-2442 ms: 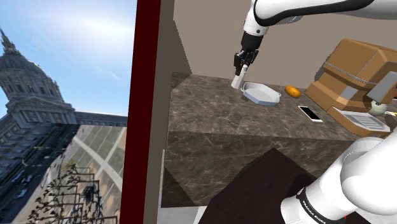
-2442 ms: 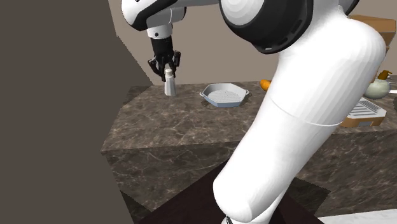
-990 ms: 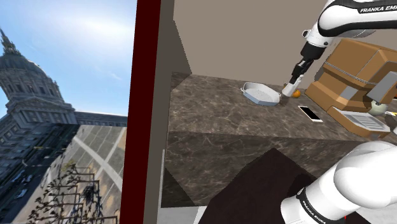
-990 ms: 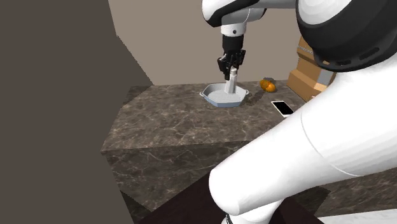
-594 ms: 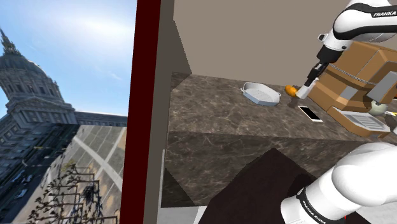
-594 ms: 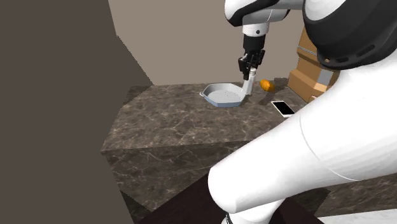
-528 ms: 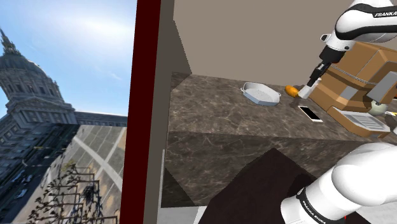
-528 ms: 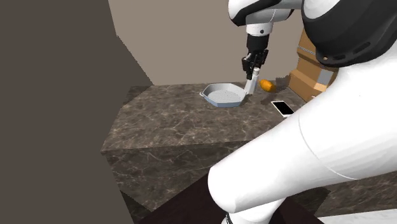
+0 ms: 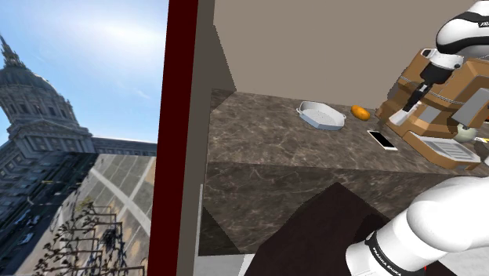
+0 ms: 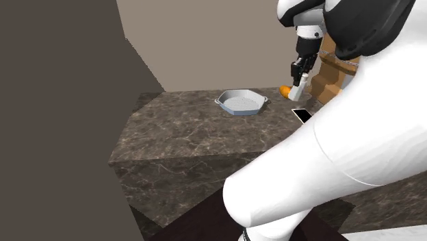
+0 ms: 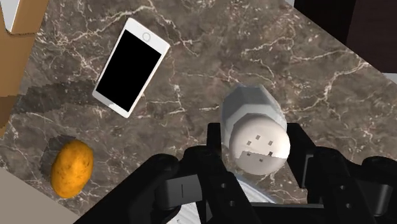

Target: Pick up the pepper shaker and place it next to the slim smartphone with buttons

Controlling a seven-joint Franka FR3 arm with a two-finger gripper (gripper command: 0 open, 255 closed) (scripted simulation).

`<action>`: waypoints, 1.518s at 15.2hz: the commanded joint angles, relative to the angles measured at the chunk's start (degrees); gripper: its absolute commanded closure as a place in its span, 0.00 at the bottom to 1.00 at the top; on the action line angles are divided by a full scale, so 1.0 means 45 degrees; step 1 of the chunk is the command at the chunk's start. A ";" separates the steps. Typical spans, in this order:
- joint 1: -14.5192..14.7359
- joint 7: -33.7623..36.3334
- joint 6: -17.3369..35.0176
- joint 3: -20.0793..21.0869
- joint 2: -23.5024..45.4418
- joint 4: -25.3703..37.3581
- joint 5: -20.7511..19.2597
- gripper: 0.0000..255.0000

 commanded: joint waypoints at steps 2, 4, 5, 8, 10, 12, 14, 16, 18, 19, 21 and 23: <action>-0.0031 -0.1135 0.0123 -0.0968 0.0513 0.0602 0.0116 1.00; 0.0017 -0.1914 0.0199 -0.1669 0.0947 0.1078 0.0307 1.00; 0.0059 -0.2324 0.0240 -0.2041 0.1199 0.1335 0.0446 1.00; 0.0283 -0.3666 0.0362 -0.3296 0.2129 0.2189 0.1077 1.00; 0.0506 -0.4711 0.0439 -0.4281 0.2959 0.2828 0.1769 1.00; 0.0765 -0.5984 0.0489 -0.5436 0.4092 0.3532 0.2848 1.00; 0.0744 -0.7697 0.0428 -0.6608 0.5809 0.4323 0.4650 1.00; -0.0388 -0.9546 0.0072 -0.6871 0.7827 0.5254 0.6810 1.00; -0.2158 -1.0756 -0.0405 -0.6221 0.9221 0.6288 0.8195 1.00; -0.3345 -1.1441 -0.0792 -0.5795 1.0096 0.7116 0.9003 1.00; -0.3373 -1.1441 -0.0443 -0.5647 1.0058 0.6783 0.8971 1.00; -0.3344 -1.1496 -0.0122 -0.5606 1.0096 0.6471 0.9032 1.00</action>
